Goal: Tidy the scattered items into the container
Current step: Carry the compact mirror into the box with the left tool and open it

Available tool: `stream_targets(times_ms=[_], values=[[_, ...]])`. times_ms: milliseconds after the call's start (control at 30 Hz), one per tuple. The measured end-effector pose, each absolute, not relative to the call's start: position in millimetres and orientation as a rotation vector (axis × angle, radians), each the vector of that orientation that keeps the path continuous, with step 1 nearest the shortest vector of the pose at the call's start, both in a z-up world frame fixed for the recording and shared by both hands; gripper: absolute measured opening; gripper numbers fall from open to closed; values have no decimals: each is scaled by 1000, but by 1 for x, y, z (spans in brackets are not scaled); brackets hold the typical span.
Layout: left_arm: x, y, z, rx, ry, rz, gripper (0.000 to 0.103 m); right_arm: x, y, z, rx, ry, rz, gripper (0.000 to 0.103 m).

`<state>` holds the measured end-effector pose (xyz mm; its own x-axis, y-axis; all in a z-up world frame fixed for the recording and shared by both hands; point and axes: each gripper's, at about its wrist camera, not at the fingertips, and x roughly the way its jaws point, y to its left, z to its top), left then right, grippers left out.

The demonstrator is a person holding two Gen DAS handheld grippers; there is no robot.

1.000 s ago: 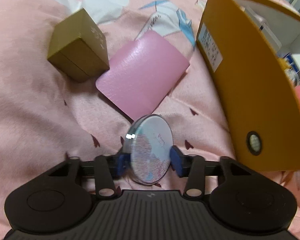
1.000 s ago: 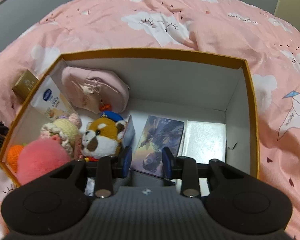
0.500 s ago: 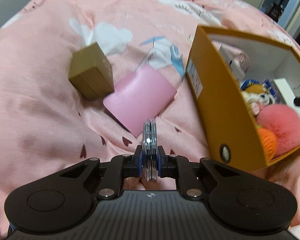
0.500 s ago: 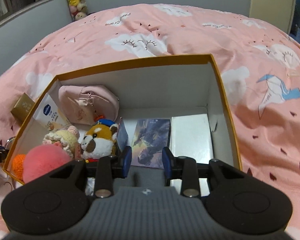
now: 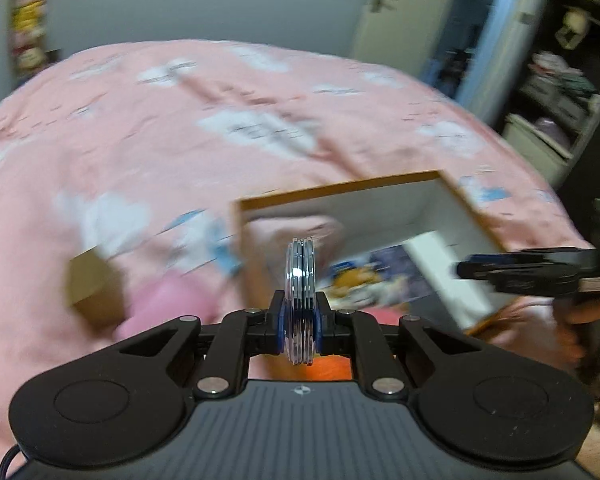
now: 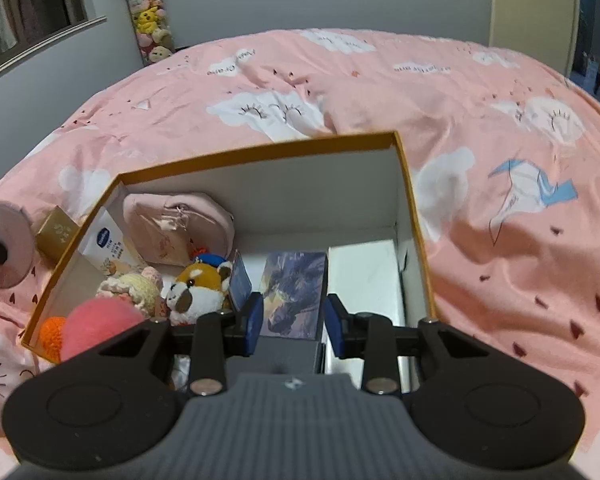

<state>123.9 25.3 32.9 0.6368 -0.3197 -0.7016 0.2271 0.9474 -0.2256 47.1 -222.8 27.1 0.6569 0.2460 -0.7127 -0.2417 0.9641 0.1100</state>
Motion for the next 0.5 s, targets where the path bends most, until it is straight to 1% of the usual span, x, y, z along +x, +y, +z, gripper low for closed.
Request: stream_targets(times_ms=[167,400,500], values=[[148,-30,29,-76,852,-447,15,50,-228,37,-15,819,308,36],[193,-92,-17,-72,1007,-538,15,58,-232,43,-100,871,349,36],[199,-108,-35,-84,1070,-573,15,62,-235,46,-136,886,347,36]])
